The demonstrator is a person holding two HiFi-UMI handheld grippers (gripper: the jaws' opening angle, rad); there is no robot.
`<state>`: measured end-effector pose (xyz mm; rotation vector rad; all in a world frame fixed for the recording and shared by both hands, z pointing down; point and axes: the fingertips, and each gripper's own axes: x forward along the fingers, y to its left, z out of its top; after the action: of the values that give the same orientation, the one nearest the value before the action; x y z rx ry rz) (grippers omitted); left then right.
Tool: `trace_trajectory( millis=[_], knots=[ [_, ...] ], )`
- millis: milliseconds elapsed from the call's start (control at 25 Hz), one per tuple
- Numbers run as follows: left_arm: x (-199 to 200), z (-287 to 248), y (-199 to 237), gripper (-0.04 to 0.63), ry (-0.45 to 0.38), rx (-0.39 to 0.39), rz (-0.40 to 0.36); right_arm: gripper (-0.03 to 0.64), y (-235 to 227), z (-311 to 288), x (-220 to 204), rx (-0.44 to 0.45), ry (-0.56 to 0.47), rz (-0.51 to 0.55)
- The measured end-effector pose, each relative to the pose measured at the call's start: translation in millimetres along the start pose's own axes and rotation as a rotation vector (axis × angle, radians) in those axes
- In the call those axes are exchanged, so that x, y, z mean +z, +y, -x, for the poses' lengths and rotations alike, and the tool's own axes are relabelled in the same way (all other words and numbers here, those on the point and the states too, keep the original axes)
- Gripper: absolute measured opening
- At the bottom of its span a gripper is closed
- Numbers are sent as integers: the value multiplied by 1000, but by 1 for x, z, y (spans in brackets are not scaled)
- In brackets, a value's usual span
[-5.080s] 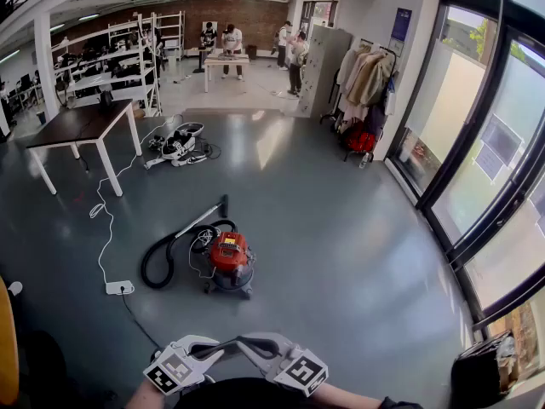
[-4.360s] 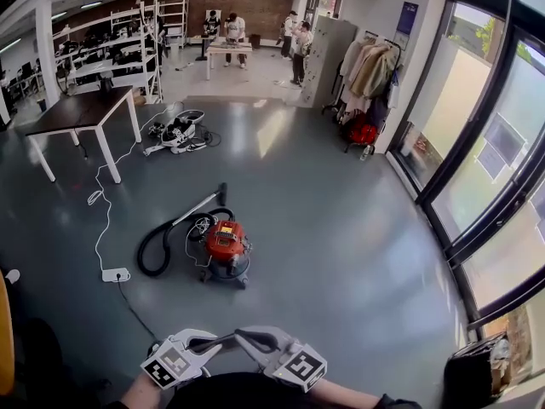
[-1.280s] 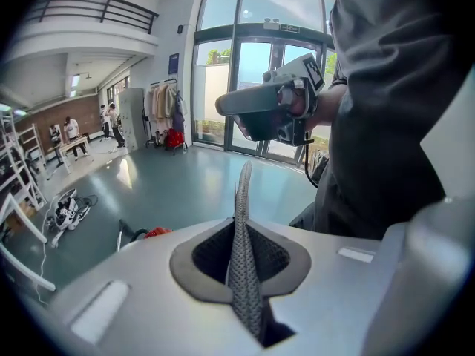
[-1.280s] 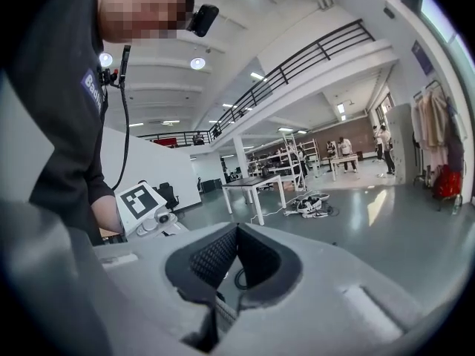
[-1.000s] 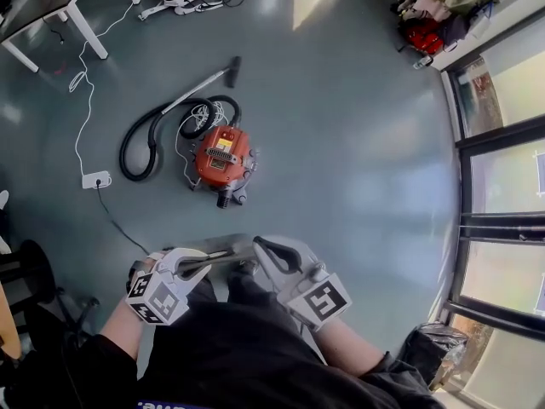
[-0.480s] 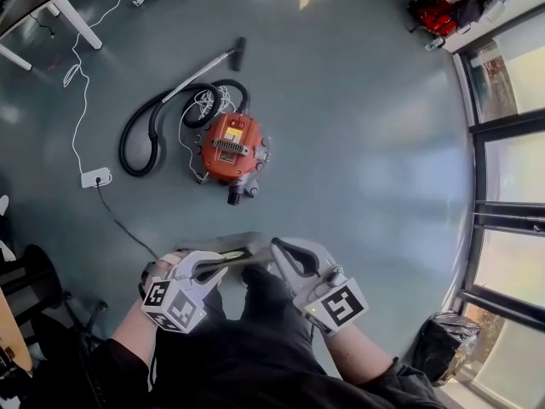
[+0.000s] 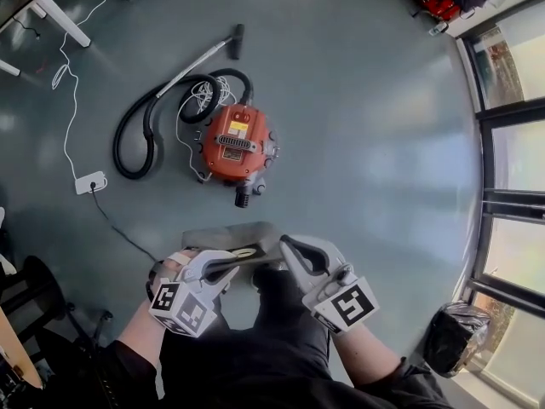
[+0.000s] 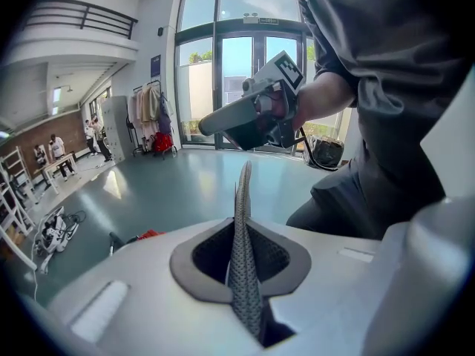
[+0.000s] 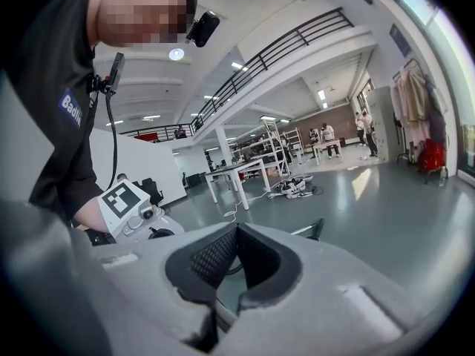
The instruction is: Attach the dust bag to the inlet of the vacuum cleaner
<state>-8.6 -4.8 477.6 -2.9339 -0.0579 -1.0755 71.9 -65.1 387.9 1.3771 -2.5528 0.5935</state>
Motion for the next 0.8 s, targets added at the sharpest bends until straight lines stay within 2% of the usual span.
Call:
trace_trajectory(
  millis=[800],
  knots=[
    [-97, -93, 20, 41, -9, -22, -12, -8, -56, -78, -90, -7, -15, 47]
  ],
)
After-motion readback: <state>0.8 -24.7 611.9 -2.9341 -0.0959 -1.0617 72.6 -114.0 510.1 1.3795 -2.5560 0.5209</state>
